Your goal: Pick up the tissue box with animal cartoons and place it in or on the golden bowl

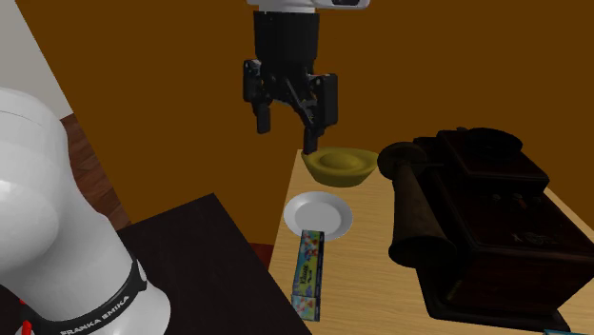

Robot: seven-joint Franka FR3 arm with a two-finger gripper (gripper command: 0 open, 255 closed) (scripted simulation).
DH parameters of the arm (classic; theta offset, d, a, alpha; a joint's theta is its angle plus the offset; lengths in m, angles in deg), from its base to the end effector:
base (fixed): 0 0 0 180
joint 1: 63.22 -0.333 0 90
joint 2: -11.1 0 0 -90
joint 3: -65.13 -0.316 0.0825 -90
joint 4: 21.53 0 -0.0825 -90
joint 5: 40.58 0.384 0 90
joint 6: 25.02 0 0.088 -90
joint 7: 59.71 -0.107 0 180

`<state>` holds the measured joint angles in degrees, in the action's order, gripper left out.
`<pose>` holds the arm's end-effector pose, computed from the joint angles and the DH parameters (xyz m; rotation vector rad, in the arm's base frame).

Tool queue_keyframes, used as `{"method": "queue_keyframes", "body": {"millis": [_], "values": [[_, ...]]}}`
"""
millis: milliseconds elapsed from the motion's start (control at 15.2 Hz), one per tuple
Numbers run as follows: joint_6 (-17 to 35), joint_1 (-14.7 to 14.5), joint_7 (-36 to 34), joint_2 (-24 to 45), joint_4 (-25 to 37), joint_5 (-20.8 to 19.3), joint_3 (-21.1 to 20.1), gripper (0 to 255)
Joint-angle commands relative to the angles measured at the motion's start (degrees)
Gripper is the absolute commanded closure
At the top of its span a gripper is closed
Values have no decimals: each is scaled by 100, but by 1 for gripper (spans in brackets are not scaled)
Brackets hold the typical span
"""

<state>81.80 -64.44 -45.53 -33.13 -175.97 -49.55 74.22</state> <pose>0.3065 -0.0533 0.4466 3.0961 0.3237 -0.1058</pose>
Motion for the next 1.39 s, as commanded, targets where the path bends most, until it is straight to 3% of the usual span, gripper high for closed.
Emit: {"method": "queue_keyframes", "body": {"millis": [0, 462, 726, 924, 1122, 1254, 1320], "values": [[506, -9, 182, 94, -356, -97, 129, 0], [2459, -118, 776, 1213, -1067, -374, 596, 0], [3723, -271, 1167, 2246, -1230, -420, 884, 0], [4697, -495, 1578, 3179, -1226, -243, 1113, 0], [5636, -886, 2368, 4207, -1119, 511, 1317, 0], [6173, -992, 3432, 4928, -968, 1766, 1086, 0], [6395, -807, 4047, 5277, -853, 2489, 714, 0]]}}
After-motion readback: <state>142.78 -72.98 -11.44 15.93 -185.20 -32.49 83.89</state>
